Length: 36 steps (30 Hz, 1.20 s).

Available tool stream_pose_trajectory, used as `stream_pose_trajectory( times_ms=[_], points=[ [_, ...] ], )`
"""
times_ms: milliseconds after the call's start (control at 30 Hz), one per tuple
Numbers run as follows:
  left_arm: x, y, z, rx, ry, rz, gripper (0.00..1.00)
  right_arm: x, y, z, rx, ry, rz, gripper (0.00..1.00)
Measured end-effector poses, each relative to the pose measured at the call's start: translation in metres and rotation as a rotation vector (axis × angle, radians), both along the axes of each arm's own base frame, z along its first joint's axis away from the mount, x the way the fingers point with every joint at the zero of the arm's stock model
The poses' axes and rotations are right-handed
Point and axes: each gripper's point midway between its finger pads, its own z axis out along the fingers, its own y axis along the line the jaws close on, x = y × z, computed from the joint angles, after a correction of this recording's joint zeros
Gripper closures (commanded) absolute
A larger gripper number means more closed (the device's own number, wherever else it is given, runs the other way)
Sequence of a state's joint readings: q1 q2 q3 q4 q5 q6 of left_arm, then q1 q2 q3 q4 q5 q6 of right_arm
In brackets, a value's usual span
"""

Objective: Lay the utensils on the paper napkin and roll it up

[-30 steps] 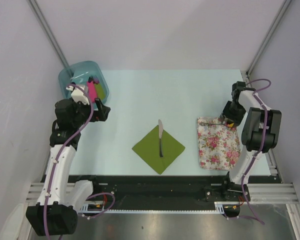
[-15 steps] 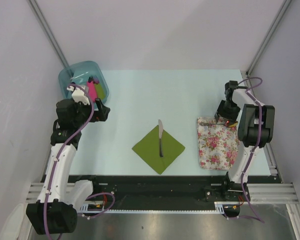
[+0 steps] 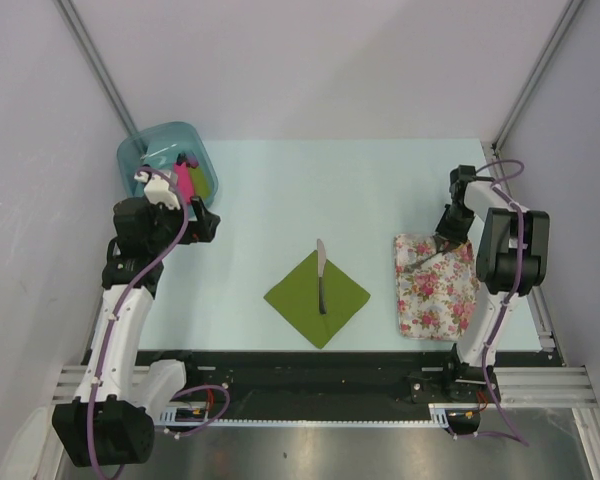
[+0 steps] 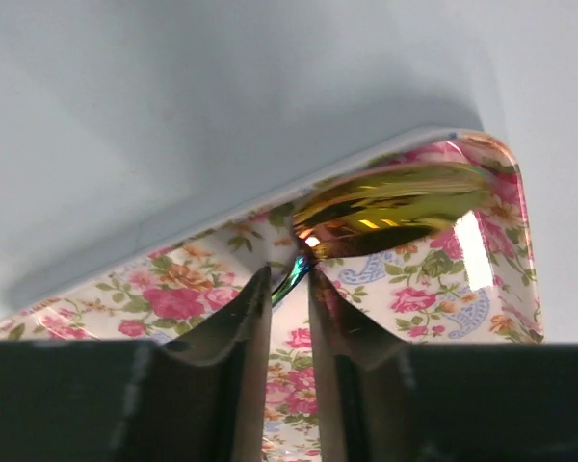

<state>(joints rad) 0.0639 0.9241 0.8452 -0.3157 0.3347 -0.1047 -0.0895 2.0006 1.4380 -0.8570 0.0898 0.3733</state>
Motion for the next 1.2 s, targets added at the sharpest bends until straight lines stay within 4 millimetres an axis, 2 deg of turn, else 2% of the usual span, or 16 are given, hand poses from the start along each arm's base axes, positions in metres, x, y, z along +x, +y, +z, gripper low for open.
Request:
stream_pose_trajectory(
  times_ms=[100,233,433,700,767,833,967,1067,1133,1200],
  points=[
    [0.0,0.0,0.0,0.0,0.0,0.0,0.0,-0.009,-0.004,0.0,0.019,0.005,-0.015,0.93],
    [0.0,0.0,-0.001,0.0,0.003,0.0,0.0,-0.025,-0.015,0.001,0.038,0.025,-0.047,1.0],
    [0.001,0.0,-0.002,-0.001,0.007,0.0,0.0,-0.044,-0.021,0.007,0.053,0.057,-0.048,1.0],
    [0.001,0.0,-0.002,-0.001,0.007,0.0,0.0,-0.035,-0.004,0.05,0.077,-0.074,0.059,1.0],
    [0.001,0.0,-0.002,-0.001,0.007,0.0,0.0,-0.029,0.012,0.062,0.077,-0.114,0.118,1.0],
    [0.001,0.0,-0.002,-0.001,0.007,-0.001,0.0,-0.019,0.036,0.073,0.071,-0.149,0.2,1.0],
    [0.001,0.0,-0.002,-0.001,0.008,0.0,0.0,0.009,0.111,0.103,0.074,-0.272,0.418,1.0],
    [0.001,0.0,-0.002,-0.003,0.008,0.002,0.0,0.022,0.172,0.124,0.108,-0.362,0.552,1.0],
    [0.001,0.0,-0.001,-0.007,0.007,0.007,0.0,0.025,0.209,0.129,0.138,-0.386,0.615,1.0],
    [0.0,0.001,0.0,-0.007,-0.005,0.013,0.0,0.022,0.233,0.124,0.164,-0.38,0.65,1.0]
  ],
)
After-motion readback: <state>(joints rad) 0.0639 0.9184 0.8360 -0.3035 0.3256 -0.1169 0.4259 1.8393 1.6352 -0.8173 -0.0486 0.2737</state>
